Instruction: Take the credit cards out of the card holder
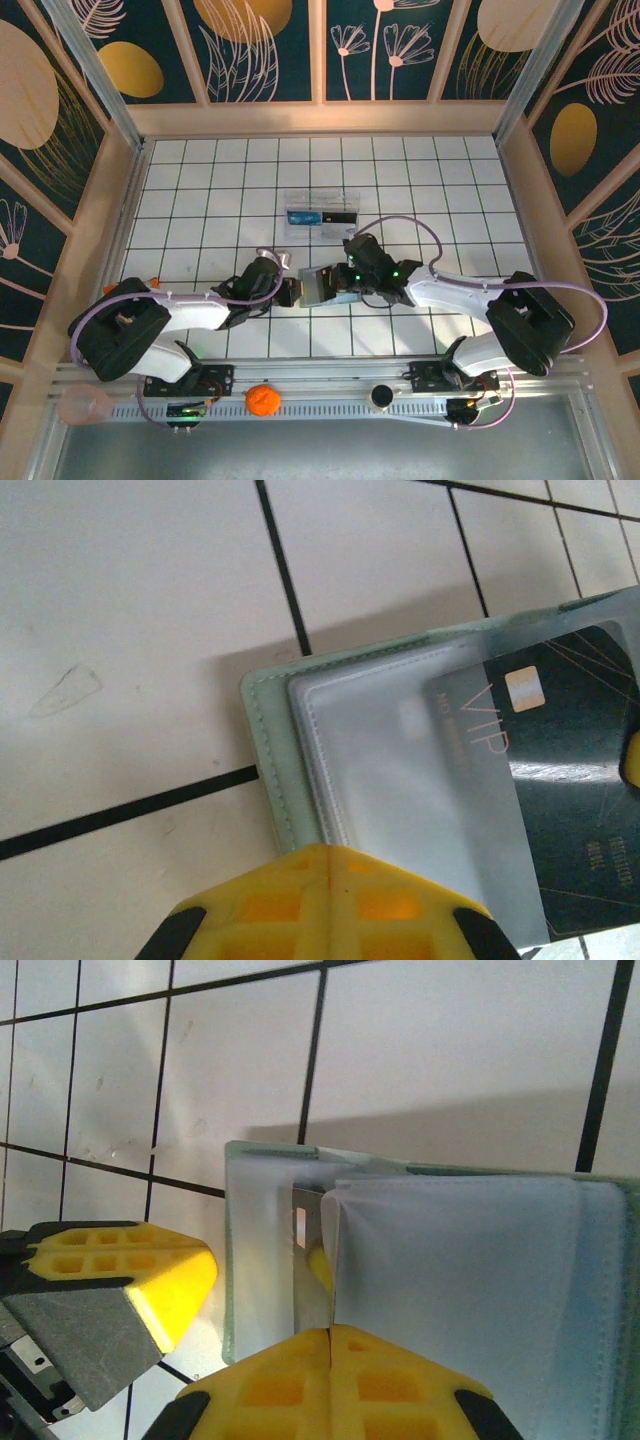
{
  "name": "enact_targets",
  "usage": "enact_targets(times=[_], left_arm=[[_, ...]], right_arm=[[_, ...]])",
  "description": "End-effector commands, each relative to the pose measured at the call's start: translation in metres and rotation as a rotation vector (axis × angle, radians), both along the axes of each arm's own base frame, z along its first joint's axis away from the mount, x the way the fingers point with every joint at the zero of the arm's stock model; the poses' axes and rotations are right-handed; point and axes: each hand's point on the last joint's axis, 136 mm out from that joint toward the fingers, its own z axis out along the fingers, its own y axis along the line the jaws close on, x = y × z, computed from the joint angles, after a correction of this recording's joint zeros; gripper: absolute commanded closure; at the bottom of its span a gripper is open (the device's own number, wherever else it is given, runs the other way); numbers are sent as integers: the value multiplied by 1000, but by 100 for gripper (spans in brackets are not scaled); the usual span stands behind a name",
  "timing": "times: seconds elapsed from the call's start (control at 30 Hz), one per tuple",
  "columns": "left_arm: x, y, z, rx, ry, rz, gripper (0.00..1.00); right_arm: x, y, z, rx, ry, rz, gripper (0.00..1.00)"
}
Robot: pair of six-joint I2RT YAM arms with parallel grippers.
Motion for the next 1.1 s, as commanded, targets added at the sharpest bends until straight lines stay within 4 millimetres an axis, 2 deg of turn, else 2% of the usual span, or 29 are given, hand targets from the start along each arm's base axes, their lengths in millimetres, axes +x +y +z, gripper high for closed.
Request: enact_targets(times=[0.0,0.2,0.47,0.63,0.7,0.8,0.83,1.0,1.07], left_arm=[[4,-5,5,4,-16,-19,100],[4,-12,22,-51,-32,-26,100],[0,-19,33,-89,-27,-57,99],[-6,-23,21,-81,5,-73,92],[-9,-25,12,-65,21,-78,93],[-8,-20,-3,-9,48,-60,100],[-7,-17,-9,17,58,-53,100],[-11,-11,-18,50,64,-49,100],[-11,-9,-19,53,62,-46,100]], right_arm=[[0,-13,6,-117,-42,10,100],[-3,-11,-8,-75,-29,3,100],[-12,9,-25,90,9,1,100],[-11,19,-27,100,6,-6,100],[-10,19,-28,100,7,-14,100],[-11,17,-31,88,15,-24,100],[-11,15,-32,83,17,-31,97],[-11,4,-33,60,21,-60,68],[-11,-3,-33,56,38,-76,66]])
